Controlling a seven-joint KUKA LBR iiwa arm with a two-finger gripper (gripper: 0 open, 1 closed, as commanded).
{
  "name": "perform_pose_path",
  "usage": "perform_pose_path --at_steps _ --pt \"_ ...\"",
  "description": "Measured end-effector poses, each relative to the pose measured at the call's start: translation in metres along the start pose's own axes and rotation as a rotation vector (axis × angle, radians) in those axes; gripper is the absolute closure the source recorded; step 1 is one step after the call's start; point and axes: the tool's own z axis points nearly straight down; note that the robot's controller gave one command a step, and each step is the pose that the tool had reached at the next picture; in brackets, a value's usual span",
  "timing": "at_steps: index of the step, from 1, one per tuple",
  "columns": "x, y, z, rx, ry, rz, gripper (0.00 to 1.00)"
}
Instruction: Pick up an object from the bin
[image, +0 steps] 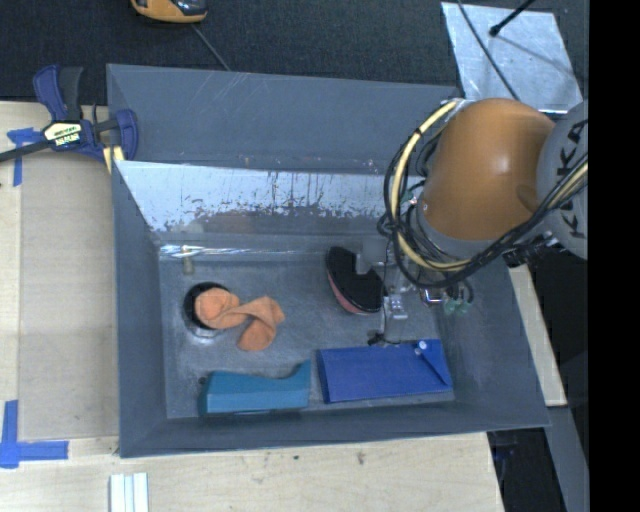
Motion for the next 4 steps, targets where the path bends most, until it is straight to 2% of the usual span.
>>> perform_pose_path --at_steps 1,2,3,4 --pt "-0.001 0.0 -0.005 0.0 -0.009 0.0 0.0" --pt "-0.007 -0.005 0.027 -0.001 -0.013 0.063 0.0" --pt "-0.037 0.0 0.067 0.0 -0.015 0.063 0.0" --pt "-0.02 -0.015 0.096 0.0 -0.007 0.037 1.0"
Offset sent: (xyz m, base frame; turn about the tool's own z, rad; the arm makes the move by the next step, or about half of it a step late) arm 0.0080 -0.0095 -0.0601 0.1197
